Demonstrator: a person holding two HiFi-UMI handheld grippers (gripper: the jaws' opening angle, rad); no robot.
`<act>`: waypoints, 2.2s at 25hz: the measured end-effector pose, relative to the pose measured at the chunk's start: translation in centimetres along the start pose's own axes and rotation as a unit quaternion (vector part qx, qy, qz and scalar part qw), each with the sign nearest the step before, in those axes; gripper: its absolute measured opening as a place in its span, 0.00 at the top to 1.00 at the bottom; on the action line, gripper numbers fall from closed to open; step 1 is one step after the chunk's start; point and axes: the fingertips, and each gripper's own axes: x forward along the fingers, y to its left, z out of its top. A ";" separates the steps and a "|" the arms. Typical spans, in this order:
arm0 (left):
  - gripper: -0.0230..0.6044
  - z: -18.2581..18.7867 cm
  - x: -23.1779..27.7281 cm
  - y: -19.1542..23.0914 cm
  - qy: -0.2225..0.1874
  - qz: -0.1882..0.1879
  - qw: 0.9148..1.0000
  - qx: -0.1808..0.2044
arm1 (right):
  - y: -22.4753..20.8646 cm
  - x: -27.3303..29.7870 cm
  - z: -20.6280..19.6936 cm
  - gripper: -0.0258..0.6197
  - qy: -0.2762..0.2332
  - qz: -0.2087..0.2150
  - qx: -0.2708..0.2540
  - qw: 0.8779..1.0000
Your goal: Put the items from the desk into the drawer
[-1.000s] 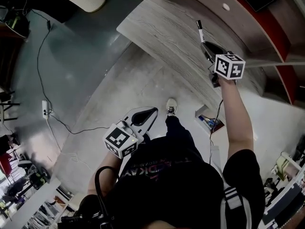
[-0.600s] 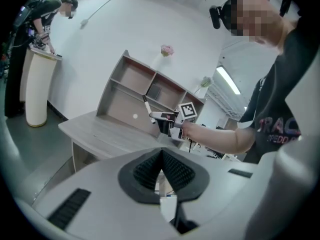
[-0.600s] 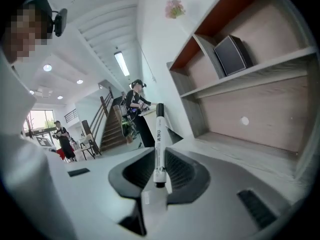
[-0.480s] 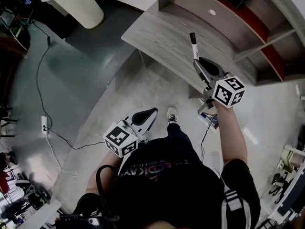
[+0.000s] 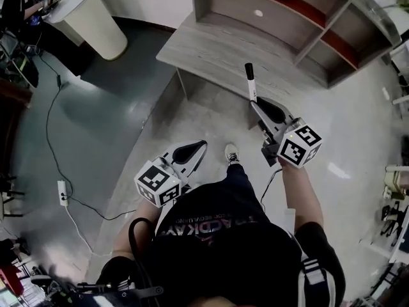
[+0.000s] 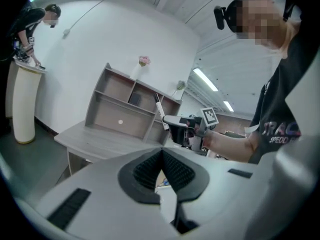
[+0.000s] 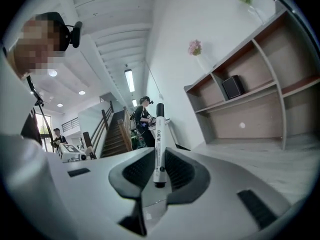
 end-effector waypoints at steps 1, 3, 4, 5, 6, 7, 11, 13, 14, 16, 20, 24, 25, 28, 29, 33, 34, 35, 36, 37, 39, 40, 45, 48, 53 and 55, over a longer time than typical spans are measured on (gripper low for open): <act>0.95 -0.2 -0.3 -0.5 0.003 -0.012 1.000 0.004 | 0.8 -0.9 -0.4 0.84 -0.005 -0.009 0.002 1.000; 0.95 -0.5 -0.6 -1.3 0.010 -0.033 0.999 0.009 | 2.0 -2.5 -1.1 0.84 -0.011 -0.027 0.003 1.000; 0.95 -0.6 -0.6 -1.7 0.014 -0.043 0.999 0.011 | 2.4 -3.2 -1.4 0.84 -0.012 -0.037 0.003 0.999; 0.95 -0.8 -0.5 -2.3 0.017 -0.054 0.998 0.012 | 2.7 -4.1 -1.8 0.84 -0.013 -0.048 0.004 0.999; 0.95 -1.1 -0.3 -3.0 0.022 -0.066 0.998 0.013 | 2.8 -5.3 -2.4 0.84 -0.015 -0.061 0.008 0.998; 0.95 -1.6 0.0 -4.0 0.027 -0.080 0.996 0.013 | 3.0 -6.7 -3.1 0.84 -0.017 -0.076 0.014 0.997; 0.95 -3.8 1.8 -8.4 0.048 -0.133 0.990 0.022 | 2.6 -13.2 -5.9 0.84 -0.021 -0.135 0.030 0.990; 0.95 -4.0 2.8 -9.9 0.056 -0.149 0.987 0.025 | 1.9 -15.5 -6.4 0.84 -0.021 -0.157 0.037 0.987; 0.95 -4.0 3.1 -10.5 0.060 -0.156 0.986 0.025 | 1.5 -16.4 -6.6 0.84 -0.020 -0.168 0.040 0.985; 0.95 -4.0 3.7 -11.5 0.067 -0.167 0.983 0.024 | 0.7 -18.1 -7.1 0.84 -0.015 -0.189 0.046 0.981; 0.95 -4.7 5.8 -13.4 0.078 -0.175 0.981 0.020 | -1.7 -21.3 -8.5 0.84 0.002 -0.216 0.055 0.975; 0.95 -5.4 8.5 -15.2 0.086 -0.167 0.982 0.010 | -4.8 -23.7 -10.6 0.84 0.041 -0.226 0.054 0.972; 0.95 -5.6 9.1 -15.6 0.089 -0.165 0.982 0.007 | -5.6 -24.1 -11.1 0.84 0.054 -0.227 0.052 0.971; 0.95 -6.5 10.7 -16.5 0.101 -0.156 0.983 -0.003 | -8.3 -24.9 -13.0 0.84 0.088 -0.225 0.056 0.969; 0.95 -6.8 11.3 -16.6 0.104 -0.152 0.983 -0.007 | -9.2 -25.1 -13.6 0.84 0.100 -0.224 0.054 0.968; 0.95 -8.5 13.4 -16.5 0.118 -0.130 0.984 -0.030 | -12.5 -25.2 -17.1 0.84 0.166 -0.218 0.030 0.961; 0.95 -9.0 13.8 -16.4 0.122 -0.124 0.984 -0.036 | -13.3 -25.0 -18.2 0.84 0.181 -0.214 0.028 0.959; 0.95 -9.4 14.2 -16.3 0.126 -0.119 0.984 -0.041 | -14.1 -24.7 -19.2 0.84 0.196 -0.211 0.026 0.957; 0.95 -9.8 14.6 -16.2 0.129 -0.114 0.984 -0.046 | -15.0 -24.5 -20.3 0.84 0.212 -0.207 0.024 0.955; 0.95 -10.2 15.0 -16.1 0.133 -0.109 0.984 -0.050 | -15.8 -24.3 -21.3 0.84 0.226 -0.204 0.023 0.952; 0.95 -11.1 15.6 -15.8 0.140 -0.100 0.983 -0.060 | -17.6 -23.8 -23.3 0.84 0.251 -0.199 0.026 0.947; 0.95 -11.6 15.8 -15.6 0.144 -0.096 0.983 -0.066 | -18.4 -23.4 -24.3 0.84 0.262 -0.197 0.029 0.944; 0.95 -14.7 16.7 -14.5 0.166 -0.084 0.978 -0.092 | -21.7 -21.5 -28.5 0.84 0.319 -0.188 0.023 0.928; 0.95 -16.2 17.6 -14.1 0.173 -0.080 0.976 -0.106 | -23.5 -20.6 -30.4 0.84 0.353 -0.185 0.011 0.917; 0.95 -17.9 18.1 -13.7 0.180 -0.079 0.973 -0.121 | -25.7 -19.5 -33.2 0.84 0.395 -0.191 0.005 0.899; 0.95 -18.1 18.0 -13.6 0.182 -0.077 0.972 -0.128 | -26.4 -19.2 -33.8 0.84 0.407 -0.198 0.004 0.892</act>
